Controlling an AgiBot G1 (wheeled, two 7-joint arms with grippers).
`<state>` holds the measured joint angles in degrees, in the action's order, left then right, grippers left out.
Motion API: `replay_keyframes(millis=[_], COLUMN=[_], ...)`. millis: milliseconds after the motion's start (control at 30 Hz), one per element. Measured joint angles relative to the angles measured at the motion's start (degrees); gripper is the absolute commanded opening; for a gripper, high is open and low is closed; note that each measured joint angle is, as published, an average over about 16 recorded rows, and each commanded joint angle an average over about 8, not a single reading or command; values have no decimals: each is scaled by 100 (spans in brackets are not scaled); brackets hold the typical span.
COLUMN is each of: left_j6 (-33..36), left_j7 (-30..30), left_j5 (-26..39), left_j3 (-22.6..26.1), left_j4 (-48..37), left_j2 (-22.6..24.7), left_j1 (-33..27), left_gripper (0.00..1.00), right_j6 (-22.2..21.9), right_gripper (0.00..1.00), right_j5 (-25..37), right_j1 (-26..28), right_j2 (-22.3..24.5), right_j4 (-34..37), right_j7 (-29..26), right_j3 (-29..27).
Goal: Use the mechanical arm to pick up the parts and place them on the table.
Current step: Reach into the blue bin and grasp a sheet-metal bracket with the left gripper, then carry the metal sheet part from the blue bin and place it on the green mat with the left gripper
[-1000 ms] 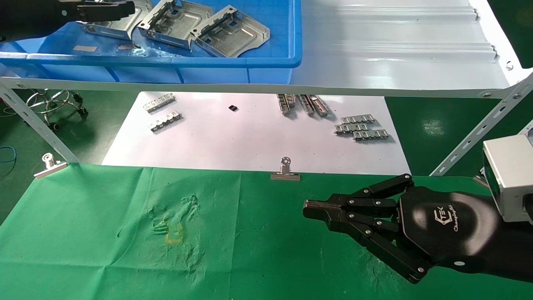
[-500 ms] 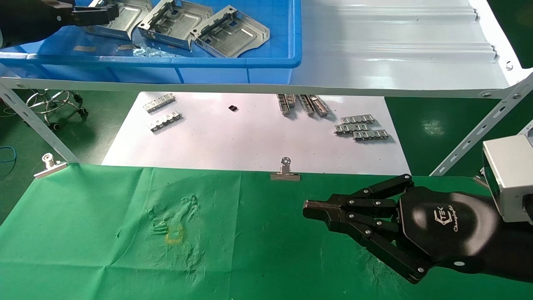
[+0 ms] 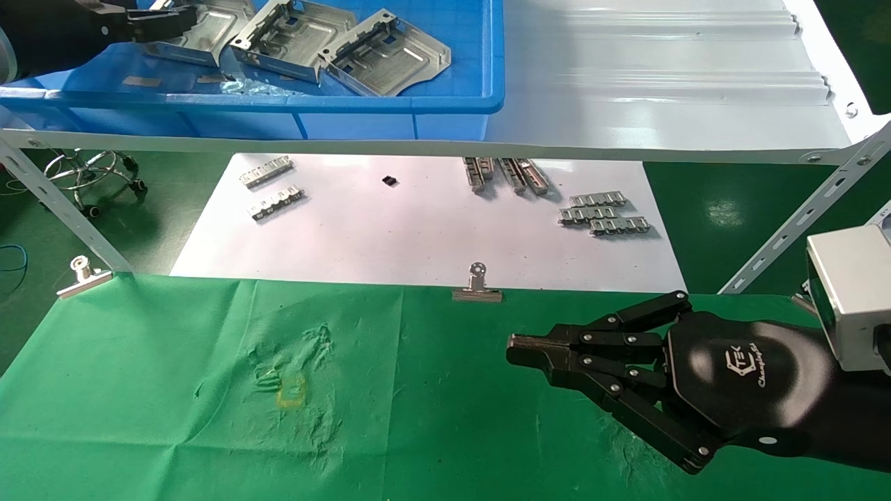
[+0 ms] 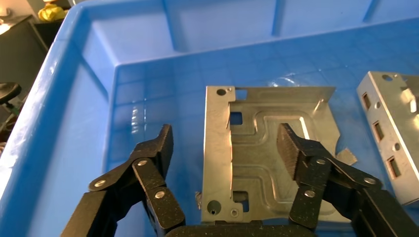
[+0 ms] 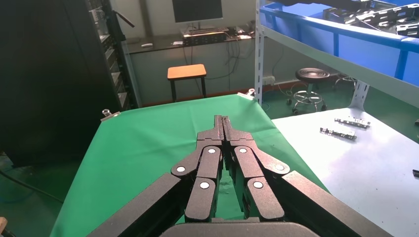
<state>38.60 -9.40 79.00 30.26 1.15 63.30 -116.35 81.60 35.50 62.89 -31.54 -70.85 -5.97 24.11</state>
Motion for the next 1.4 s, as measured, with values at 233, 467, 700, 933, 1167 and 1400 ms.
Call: replay_keyframes(millis=[233,467,700,933,1167,1400], left_j6=[-79,-115,-122,-107,178,1008], left_j7=[60,113,136,161,257,497], left_j5=[15,22,13,-27,-190,-474], left_j3=[9,13,7,-21,-133,-318], left_j4=[-57,-74,-90,-70,57,262], left_j2=[17,20,15,-16,-133,-393], left_j1=[-2,1,7,-13,-79,-133], left_gripper=[0,0,0,0,0,0], right_j6=[0,0,0,0,0,0], right_gripper=[0,0,0,0,0,0], right_j5=[0,0,0,0,0,0], right_j1=[0,0,0,0,0,0], right_j2=[0,0,0,0,0,0], right_j4=[0,0,0,0,0,0], right_j7=[0,0,0,0,0,0], right_j3=[0,0,0,0,0,0])
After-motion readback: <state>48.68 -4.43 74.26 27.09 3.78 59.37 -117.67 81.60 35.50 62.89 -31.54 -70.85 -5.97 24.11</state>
